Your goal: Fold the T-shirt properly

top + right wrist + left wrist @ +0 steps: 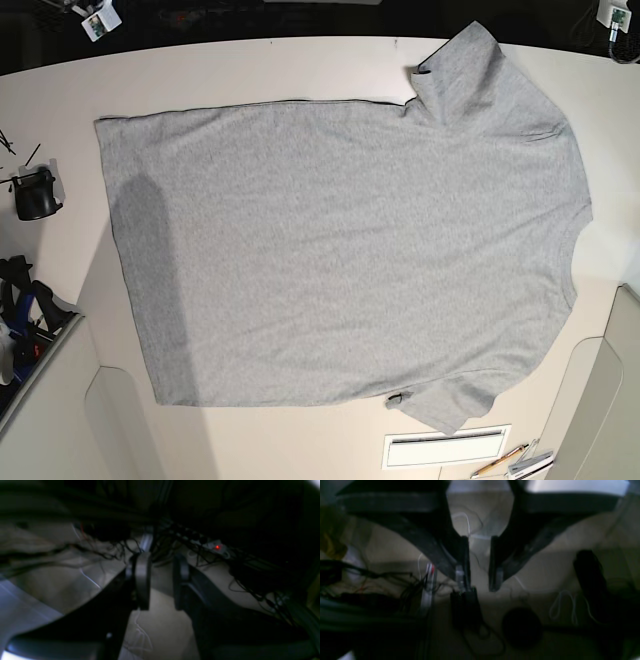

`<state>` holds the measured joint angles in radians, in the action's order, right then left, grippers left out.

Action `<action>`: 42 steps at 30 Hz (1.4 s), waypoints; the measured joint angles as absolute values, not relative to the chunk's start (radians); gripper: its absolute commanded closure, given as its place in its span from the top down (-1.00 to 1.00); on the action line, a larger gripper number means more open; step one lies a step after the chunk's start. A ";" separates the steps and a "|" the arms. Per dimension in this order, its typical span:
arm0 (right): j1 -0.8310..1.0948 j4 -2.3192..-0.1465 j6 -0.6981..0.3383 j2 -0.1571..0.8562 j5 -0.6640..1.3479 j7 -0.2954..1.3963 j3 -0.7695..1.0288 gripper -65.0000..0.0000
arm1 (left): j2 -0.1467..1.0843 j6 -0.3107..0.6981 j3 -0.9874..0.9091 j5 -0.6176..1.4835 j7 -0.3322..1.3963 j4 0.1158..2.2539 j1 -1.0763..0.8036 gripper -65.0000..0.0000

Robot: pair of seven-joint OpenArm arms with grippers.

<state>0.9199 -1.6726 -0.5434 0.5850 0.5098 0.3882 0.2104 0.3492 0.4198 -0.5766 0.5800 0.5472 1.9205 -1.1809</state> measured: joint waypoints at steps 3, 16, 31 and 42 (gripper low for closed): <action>0.920 -1.701 -0.551 0.585 0.577 0.439 0.263 -0.55 | 0.349 0.460 -0.625 0.648 0.585 1.977 -1.185 -0.20; 0.893 -1.878 -0.580 0.584 0.767 0.556 0.516 -0.24 | 0.349 0.461 -0.677 0.684 0.587 2.062 -1.181 -0.14; 0.517 -1.523 -0.538 0.576 0.822 0.578 0.640 0.08 | 0.349 0.479 -0.677 0.657 0.511 2.067 -1.141 0.30; 0.421 -1.339 -0.569 0.565 0.875 0.615 0.555 0.08 | 0.321 0.480 -0.676 0.796 0.536 2.059 -1.026 0.31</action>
<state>0.4213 -1.3388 -0.5694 0.5652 0.8749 0.6151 0.5552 0.3210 0.4805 -0.6762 0.7956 0.5362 2.0590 -1.0264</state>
